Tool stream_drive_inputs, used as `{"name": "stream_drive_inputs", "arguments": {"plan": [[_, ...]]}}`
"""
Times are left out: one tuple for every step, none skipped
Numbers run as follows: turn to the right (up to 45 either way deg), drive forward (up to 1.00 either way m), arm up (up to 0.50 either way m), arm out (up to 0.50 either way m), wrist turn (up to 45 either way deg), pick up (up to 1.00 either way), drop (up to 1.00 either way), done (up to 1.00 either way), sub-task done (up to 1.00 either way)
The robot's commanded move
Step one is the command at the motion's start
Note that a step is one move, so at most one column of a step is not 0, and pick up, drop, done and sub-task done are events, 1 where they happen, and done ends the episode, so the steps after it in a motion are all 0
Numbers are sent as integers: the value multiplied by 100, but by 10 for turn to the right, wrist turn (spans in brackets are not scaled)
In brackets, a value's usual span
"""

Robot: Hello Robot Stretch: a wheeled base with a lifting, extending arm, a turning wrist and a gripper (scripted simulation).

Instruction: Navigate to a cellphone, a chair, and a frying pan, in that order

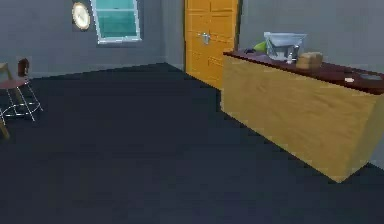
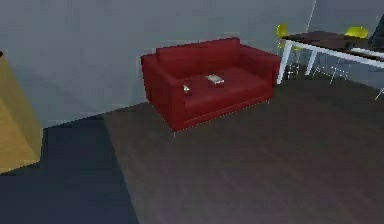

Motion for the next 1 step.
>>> {"name": "stream_drive_inputs", "arguments": {"plan": [[450,0,0,0,0,0,0,0,0]]}}
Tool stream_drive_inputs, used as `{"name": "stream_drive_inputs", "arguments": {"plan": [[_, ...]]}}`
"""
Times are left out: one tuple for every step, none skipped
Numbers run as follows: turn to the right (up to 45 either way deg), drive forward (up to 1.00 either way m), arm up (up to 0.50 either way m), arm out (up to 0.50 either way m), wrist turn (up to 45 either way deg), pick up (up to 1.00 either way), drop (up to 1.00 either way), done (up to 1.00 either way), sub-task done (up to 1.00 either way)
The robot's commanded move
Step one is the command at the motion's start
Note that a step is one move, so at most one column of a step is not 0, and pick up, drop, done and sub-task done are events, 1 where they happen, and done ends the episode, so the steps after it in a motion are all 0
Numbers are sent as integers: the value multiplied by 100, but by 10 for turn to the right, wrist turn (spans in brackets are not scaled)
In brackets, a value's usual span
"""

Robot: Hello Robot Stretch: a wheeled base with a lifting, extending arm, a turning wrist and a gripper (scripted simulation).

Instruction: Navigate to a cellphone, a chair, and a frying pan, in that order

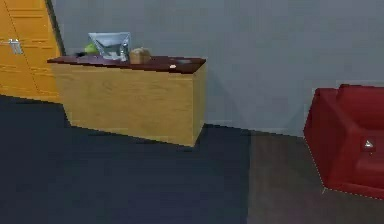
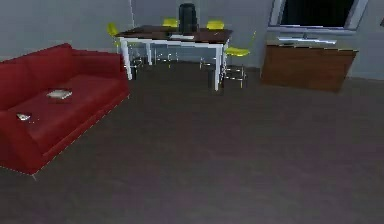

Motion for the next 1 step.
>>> {"name": "stream_drive_inputs", "arguments": {"plan": [[450,0,0,0,0,0,0,0,0]]}}
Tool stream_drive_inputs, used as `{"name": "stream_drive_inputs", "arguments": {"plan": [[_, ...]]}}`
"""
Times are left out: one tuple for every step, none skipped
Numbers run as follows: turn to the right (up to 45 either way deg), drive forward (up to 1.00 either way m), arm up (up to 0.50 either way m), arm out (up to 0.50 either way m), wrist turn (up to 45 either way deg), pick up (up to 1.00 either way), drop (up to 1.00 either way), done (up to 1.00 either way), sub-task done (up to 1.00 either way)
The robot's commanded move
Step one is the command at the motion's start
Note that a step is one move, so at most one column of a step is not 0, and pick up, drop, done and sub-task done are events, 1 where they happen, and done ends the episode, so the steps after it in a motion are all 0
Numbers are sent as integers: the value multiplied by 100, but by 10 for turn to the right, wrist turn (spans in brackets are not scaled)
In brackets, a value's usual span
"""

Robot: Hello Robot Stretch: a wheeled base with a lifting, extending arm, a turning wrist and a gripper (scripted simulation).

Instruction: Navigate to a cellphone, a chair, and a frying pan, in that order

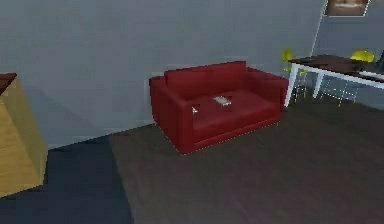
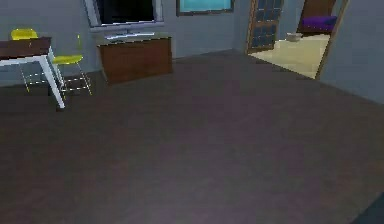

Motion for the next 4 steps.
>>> {"name": "stream_drive_inputs", "arguments": {"plan": [[450,0,0,0,0,0,0,0,0],[210,0,0,0,0,0,0,0,0],[0,100,0,0,0,0,0,0,0],[0,100,0,0,0,0,0,0,0]]}}
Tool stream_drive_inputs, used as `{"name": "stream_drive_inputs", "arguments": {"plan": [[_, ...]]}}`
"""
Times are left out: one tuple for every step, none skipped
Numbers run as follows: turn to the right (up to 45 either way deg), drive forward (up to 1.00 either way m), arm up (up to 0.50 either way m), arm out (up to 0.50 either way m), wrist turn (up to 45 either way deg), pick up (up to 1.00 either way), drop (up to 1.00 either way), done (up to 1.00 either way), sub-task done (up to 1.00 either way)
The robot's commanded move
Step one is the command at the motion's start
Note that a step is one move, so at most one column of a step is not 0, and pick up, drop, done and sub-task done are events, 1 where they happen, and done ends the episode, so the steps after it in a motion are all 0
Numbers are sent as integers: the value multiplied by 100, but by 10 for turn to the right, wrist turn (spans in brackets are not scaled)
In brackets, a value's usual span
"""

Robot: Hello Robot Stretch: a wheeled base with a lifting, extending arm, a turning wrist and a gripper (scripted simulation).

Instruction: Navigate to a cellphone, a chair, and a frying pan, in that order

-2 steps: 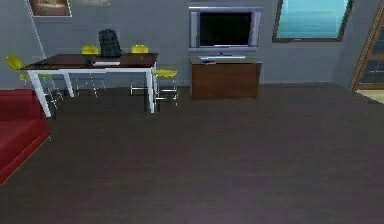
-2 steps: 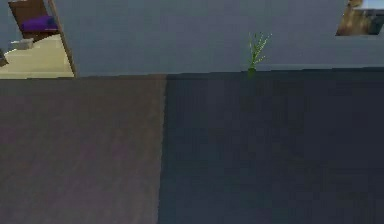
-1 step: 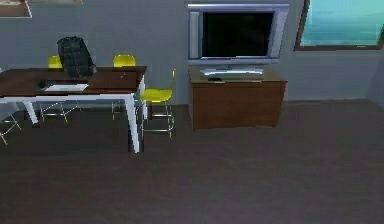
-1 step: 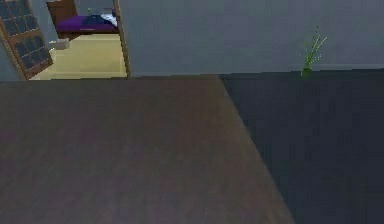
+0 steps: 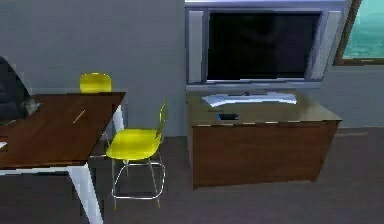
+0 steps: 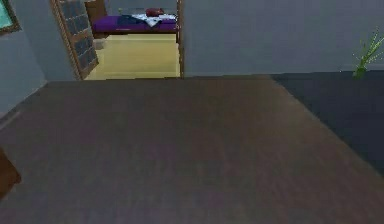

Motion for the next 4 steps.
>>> {"name": "stream_drive_inputs", "arguments": {"plan": [[0,65,0,0,0,0,0,0,0],[180,0,0,0,0,0,0,0,0],[0,0,0,0,0,0,0,0,100],[450,0,0,0,0,0,0,0,0]]}}
